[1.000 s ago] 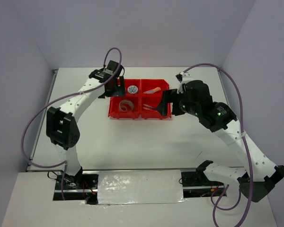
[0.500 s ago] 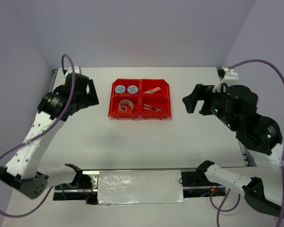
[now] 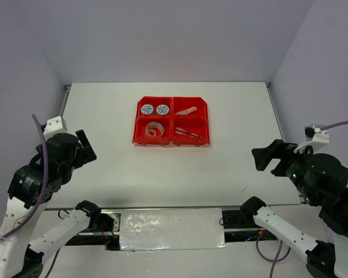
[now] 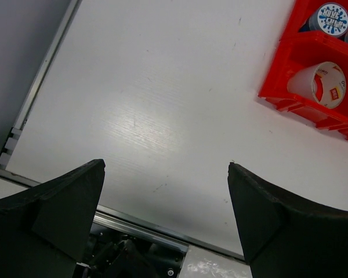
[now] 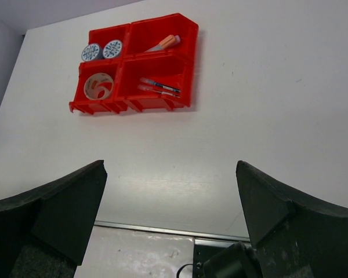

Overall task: Sort the stationery into containers
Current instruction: Reset both arms

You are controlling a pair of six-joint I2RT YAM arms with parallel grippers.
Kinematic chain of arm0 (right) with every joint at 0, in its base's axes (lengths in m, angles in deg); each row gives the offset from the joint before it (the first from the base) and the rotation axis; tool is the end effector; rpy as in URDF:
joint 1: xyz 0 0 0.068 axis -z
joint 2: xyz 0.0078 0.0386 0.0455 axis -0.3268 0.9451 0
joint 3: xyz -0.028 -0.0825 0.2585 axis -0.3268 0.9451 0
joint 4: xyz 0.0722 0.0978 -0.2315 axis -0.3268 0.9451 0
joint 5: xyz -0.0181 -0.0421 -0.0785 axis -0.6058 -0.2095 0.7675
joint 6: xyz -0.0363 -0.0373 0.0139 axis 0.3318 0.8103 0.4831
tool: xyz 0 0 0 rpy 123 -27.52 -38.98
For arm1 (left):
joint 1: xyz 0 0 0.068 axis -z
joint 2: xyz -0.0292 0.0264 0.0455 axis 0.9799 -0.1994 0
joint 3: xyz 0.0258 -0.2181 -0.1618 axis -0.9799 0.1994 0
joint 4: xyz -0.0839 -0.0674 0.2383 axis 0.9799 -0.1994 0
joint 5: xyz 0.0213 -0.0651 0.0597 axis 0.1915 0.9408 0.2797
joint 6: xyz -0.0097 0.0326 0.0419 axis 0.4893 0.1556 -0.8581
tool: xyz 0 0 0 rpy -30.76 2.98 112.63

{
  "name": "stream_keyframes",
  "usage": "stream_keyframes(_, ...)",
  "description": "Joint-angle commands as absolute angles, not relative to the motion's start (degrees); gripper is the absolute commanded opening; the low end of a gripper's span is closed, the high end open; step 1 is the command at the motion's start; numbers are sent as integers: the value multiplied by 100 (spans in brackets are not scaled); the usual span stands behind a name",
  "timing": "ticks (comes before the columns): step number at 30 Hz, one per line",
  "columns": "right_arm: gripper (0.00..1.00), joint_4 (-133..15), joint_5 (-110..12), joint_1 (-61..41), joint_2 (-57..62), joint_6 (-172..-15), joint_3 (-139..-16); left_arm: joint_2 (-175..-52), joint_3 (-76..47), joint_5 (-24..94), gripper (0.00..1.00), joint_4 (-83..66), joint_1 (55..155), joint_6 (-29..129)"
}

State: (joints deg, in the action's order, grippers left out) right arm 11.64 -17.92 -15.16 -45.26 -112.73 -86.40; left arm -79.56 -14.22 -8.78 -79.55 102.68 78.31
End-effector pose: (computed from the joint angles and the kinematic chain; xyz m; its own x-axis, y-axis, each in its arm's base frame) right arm 0.0122 -0.0085 0.4496 -0.3480 0.2474 -0.9043 -0.0668 0.9556 0.2871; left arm 0.0865 -0.0162 0.3996 -0.3893 -0.3932 -0.8330 -0.4233 0.8795 -0.2173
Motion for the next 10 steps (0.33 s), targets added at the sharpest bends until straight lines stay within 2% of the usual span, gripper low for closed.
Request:
stream_keyframes(1, 100, 1264, -1535, -1494, -4720, -11451, -8571, -7824, -1430, -1159, 99, -8160, 10258, 7908)
stream_keyframes(10, 100, 1238, -1578, -1494, -4667, -11442, -8554, -7701, -1500, -1352, 99, -8151, 10258, 7952)
